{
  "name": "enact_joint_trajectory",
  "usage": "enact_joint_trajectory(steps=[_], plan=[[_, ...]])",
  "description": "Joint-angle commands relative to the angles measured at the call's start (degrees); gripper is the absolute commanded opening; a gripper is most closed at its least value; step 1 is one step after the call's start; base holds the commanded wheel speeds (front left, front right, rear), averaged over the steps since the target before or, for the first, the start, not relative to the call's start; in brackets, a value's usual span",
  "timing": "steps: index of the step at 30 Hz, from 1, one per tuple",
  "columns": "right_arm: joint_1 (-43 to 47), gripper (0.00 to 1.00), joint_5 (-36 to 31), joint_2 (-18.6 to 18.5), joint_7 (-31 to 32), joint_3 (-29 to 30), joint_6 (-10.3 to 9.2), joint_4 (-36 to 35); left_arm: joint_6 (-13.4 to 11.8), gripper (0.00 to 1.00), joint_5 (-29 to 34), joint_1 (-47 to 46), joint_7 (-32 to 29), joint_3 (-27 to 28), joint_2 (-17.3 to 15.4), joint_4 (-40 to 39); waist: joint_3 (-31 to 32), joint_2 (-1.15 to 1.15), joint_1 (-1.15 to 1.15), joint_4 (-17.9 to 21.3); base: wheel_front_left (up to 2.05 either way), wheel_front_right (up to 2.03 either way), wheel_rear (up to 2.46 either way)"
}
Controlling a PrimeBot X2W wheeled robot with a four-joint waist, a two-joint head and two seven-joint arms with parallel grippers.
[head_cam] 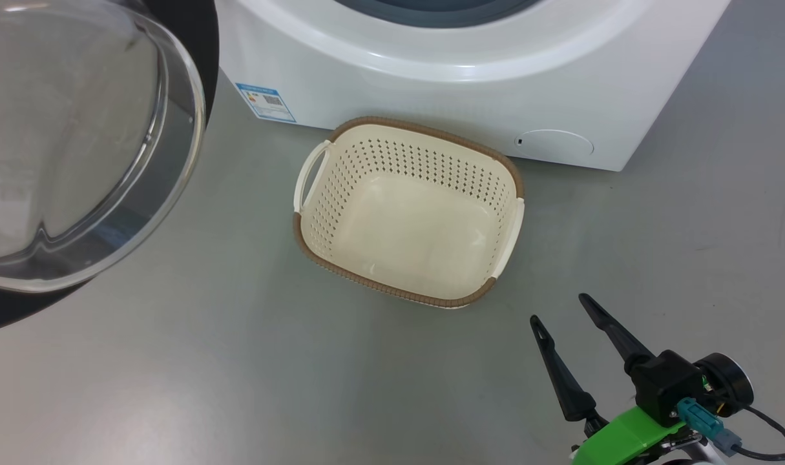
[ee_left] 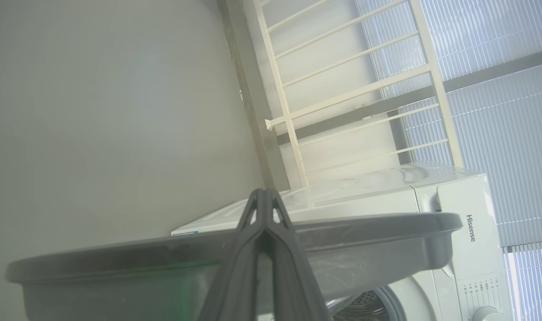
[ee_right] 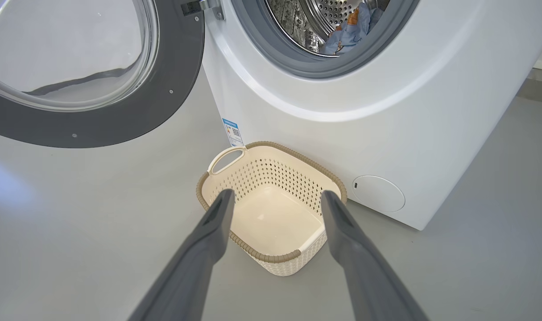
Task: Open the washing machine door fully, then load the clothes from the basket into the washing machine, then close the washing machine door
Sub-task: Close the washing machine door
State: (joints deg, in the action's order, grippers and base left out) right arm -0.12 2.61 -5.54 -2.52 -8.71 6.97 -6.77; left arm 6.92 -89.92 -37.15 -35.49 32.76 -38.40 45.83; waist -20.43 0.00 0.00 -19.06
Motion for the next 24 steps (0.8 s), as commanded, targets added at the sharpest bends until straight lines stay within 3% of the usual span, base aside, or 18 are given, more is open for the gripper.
enact_joint_trajectory(steps=[1, 24], plan=[[-0.8, 1.00, 0.0, 0.1, 0.2, -2.0, 0.52, -1.4, 0.6, 0.00, -0.3, 1.9, -1.3, 1.0, -4.5, -1.8, 0.2, 0.00, 0.00, 0.0, 0.00, 0.00, 0.00], [-1.1, 1.00, 0.6, -0.2, 0.2, -2.0, 0.52, -0.9, 0.0, 0.00, -4.7, 1.6, -11.5, 0.6, -3.0, -3.7, 0.2, 0.00, 0.00, -0.3, 0.00, 0.00, 0.00]])
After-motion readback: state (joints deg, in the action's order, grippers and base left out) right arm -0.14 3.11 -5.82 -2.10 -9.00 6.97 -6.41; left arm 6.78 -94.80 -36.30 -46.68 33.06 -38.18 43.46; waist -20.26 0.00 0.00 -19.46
